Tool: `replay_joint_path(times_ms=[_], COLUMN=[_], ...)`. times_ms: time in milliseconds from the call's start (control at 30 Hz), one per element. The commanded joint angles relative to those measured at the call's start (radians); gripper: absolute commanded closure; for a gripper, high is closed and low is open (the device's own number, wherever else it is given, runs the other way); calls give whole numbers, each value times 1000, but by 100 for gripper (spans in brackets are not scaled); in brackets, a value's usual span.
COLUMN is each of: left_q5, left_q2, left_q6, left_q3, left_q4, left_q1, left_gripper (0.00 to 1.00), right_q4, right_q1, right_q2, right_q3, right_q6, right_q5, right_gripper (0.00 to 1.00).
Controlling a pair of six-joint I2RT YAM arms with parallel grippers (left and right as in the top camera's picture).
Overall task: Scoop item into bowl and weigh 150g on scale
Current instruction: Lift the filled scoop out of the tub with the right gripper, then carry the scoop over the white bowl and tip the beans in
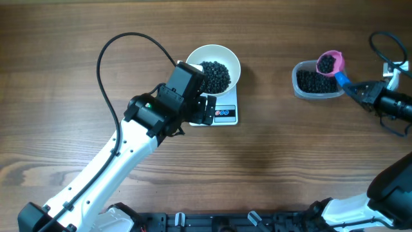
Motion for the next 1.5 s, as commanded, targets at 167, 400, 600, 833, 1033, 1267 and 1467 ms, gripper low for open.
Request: replay_joint_path(times_ms=[167,400,600,833,1033,1267,1467], left_q5=[8,9,9,9,9,9,9], left_q2=[-14,-14,-14,-14,-14,-14,-14], left_q6=[-9,-9,-9,-9,-9,-9,-9], left_q3=[-6,-6,-6,-6,-6,-6,-6], left_q4=[0,0,0,0,0,0,0], left_q1=[-4,-4,-4,-4,-4,-4,-4], left_gripper=[0,0,0,0,0,0,0], right_q4=[5,22,207,386,450,451,451], right_q1=[4,97,306,546,672,766,809], right_q2=[10,10,10,10,10,10,5], right_q3=[3,3,3,3,3,3,4], right_q6=[99,196,357,418,358,225,201], right_q5=[-359,-359,-355,-223,-23,129,225], right_gripper=[96,96,96,96,96,96,96])
